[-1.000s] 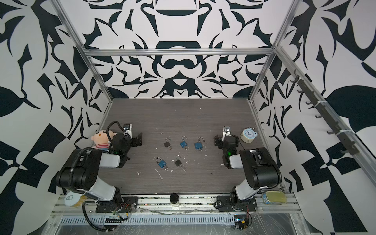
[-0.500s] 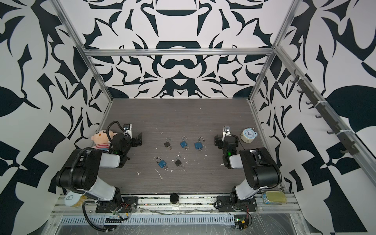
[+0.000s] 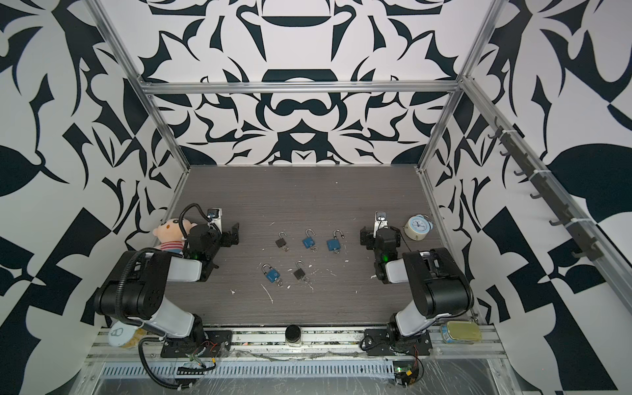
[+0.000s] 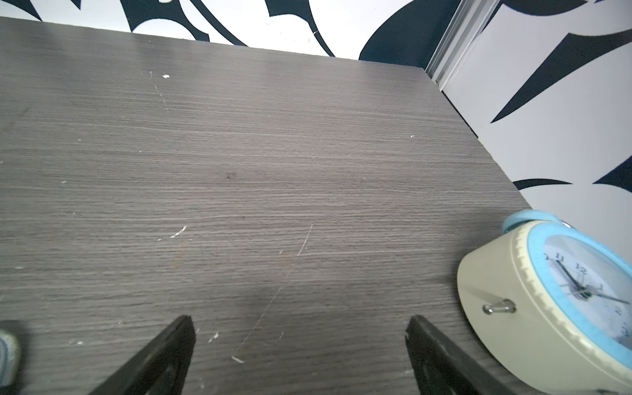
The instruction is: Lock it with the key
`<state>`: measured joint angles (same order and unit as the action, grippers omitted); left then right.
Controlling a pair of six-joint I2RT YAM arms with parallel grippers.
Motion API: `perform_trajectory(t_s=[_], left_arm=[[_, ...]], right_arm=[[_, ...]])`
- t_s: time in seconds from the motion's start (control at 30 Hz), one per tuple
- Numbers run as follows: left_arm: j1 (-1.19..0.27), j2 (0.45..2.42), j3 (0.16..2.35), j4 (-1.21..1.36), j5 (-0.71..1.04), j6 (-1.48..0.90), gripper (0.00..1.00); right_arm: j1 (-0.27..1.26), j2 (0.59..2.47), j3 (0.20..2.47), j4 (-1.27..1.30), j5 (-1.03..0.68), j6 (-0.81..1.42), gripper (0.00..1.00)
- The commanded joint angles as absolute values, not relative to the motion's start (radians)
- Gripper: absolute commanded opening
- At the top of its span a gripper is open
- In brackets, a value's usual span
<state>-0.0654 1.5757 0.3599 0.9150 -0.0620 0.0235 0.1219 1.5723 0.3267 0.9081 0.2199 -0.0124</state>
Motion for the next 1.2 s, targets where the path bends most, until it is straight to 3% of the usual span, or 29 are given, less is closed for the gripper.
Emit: perform_trajectory(t_s=[0.0,0.13,0.27,0.43,0.6,0.8,0.97,1.17], left_arm=[[-0.061,1.563,0.368,0.925,-0.051,0.025,0.96],[-0.061,1.484,0.352,0.904,-0.164,-0.016,0.86],[-0.070,1.266,0.428,0.608,-0.199,-0.063,0.77],[-0.095,1.121,0.588,0.243,-0.171,-0.173,0.71],[-0.115,1.073,0.691,0.021,-0.072,-0.356,0.70],[-0.168,1.101,0.776,-0.144,-0.055,-0.417,0.69],[-0.212,1.142,0.801,-0.175,-0.055,-0.404,0.69],[-0.228,1.185,0.806,-0.157,-0.041,-0.407,0.67]], right_arm=[[0.117,1.558,0.350,0.927,0.215,-0.024,1.00],[0.126,1.471,0.364,0.845,0.258,-0.014,0.95],[0.153,1.266,0.506,0.417,0.371,0.088,0.92],[0.270,1.157,0.632,0.151,0.474,0.066,0.88],[0.359,1.198,0.774,-0.121,0.422,0.091,0.71],[0.479,1.307,0.850,-0.263,0.309,0.155,0.62],[0.519,1.378,0.869,-0.271,0.206,0.185,0.61],[0.522,1.482,0.903,-0.279,0.076,0.210,0.67]])
